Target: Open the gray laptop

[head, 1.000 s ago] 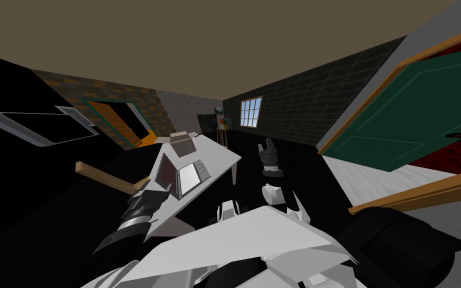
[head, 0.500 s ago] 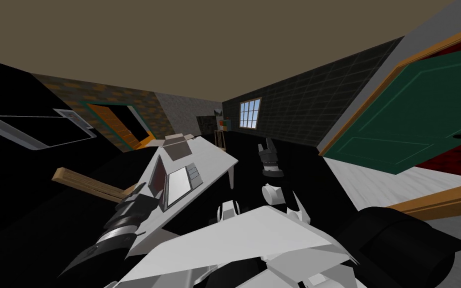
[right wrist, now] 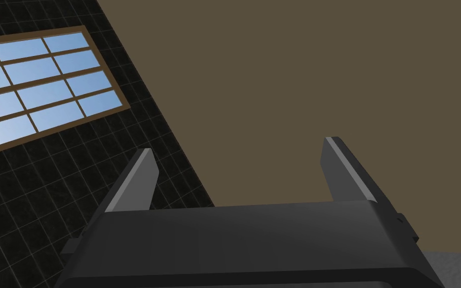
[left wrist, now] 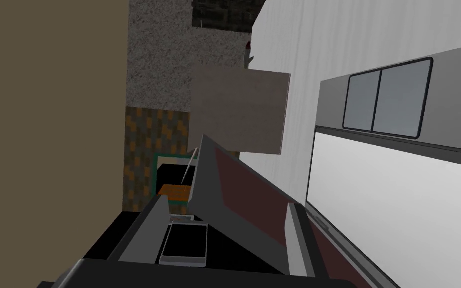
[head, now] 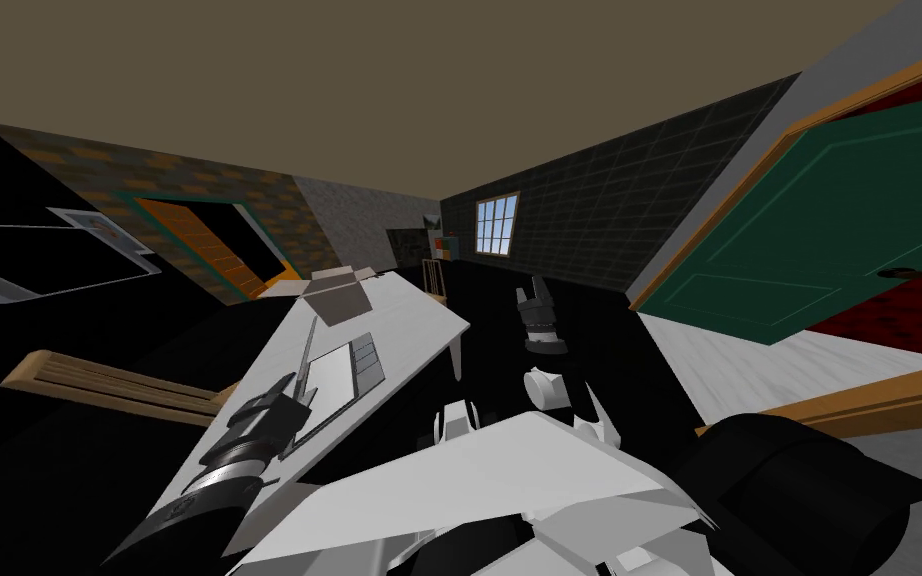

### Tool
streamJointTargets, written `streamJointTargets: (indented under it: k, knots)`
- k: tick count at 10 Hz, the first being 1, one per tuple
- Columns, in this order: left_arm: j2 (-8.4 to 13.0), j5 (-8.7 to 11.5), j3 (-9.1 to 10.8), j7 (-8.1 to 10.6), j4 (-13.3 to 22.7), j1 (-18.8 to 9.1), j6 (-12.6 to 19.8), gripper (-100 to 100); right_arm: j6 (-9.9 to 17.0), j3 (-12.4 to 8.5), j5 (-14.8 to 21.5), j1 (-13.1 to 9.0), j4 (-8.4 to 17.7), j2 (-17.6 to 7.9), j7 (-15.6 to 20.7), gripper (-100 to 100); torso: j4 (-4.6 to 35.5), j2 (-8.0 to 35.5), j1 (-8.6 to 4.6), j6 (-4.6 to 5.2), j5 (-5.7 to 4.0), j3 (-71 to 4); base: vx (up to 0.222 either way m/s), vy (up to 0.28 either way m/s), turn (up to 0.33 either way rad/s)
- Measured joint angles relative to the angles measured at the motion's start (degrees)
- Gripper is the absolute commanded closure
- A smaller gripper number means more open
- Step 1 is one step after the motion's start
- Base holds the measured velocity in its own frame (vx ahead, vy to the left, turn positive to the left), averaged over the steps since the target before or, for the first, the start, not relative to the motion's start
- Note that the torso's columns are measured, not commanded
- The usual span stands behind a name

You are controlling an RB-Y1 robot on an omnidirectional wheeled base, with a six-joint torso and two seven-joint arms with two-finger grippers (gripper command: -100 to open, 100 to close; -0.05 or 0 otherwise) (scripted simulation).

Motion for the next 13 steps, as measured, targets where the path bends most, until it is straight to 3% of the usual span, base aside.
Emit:
streamJointTargets:
  k: [5,7,8,13]
  knots:
    - [4.0,-5.2,2.42,-5.42,4.8,0.7,0.9,100,0.0,0.0,0.0,0.0,0.0,0.0,0.0,0,0.0,0.0,0.04,0.11,-0.06,-0.1,0.05,-0.121,-0.023]
    - [4.1,-6.0,2.42,-6.17,5.5,0.7,1.1,100,0.0,0.0,0.0,0.0,0.0,0.0,0.0,0,0.1,0.1,0.17,0.08,-0.01,0.0,0.017,-0.072,-0.023]
    - [4.3,-7.0,2.41,-7.12,7.4,0.4,0.4,-100,0.0,0.0,0.0,0.0,0.0,0.0,0.0,0,0.0,0.0,0.01,0.09,-0.04,0.0,0.02,-0.053,-0.016]
    - [7.3,-3.5,7.43,-3.82,2.6,3.9,3.1,-100,0.0,0.0,0.0,0.0,0.0,0.0,0.0,0,0.0,0.0,0.01,0.1,-0.06,-0.1,0.017,-0.001,-0.013]
